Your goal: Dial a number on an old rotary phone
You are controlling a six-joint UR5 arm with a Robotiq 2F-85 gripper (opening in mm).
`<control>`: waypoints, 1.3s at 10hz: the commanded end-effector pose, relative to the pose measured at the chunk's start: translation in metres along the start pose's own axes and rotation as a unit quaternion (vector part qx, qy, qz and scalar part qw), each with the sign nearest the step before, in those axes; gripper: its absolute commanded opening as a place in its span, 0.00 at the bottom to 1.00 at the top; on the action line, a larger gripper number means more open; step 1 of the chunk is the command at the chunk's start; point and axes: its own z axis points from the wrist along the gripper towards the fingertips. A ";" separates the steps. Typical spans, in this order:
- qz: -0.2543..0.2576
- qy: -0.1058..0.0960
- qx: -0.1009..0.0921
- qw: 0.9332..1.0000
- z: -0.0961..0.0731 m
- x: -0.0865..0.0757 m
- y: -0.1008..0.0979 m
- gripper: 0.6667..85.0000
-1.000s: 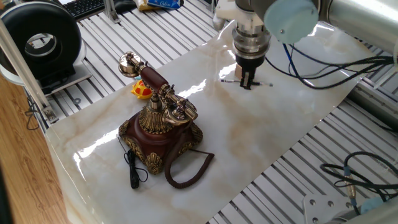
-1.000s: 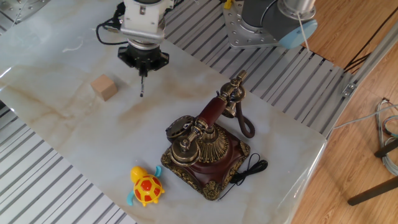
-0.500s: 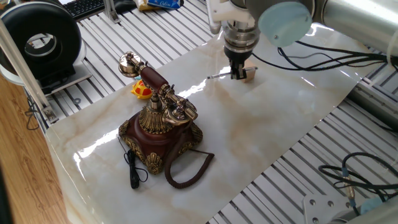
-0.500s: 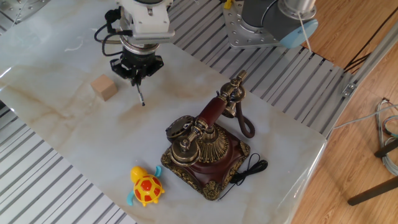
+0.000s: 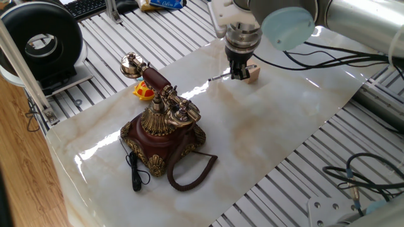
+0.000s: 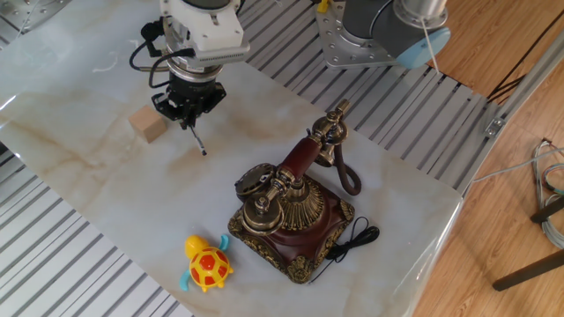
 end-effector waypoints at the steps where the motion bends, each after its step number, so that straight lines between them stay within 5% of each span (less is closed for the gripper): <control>1: 0.022 -0.028 -0.031 0.999 -0.001 -0.012 0.014 0.01; 2: 0.035 -0.032 -0.039 0.998 -0.002 -0.015 0.019 0.01; 4: 0.013 -0.030 -0.026 0.999 -0.001 -0.013 0.012 0.01; 7: -0.090 0.005 0.019 0.996 0.030 0.026 -0.020 0.01; 10: -0.050 0.000 -0.008 0.999 0.029 0.025 -0.005 0.01; 13: -0.013 0.025 0.014 1.000 0.029 0.030 0.005 0.01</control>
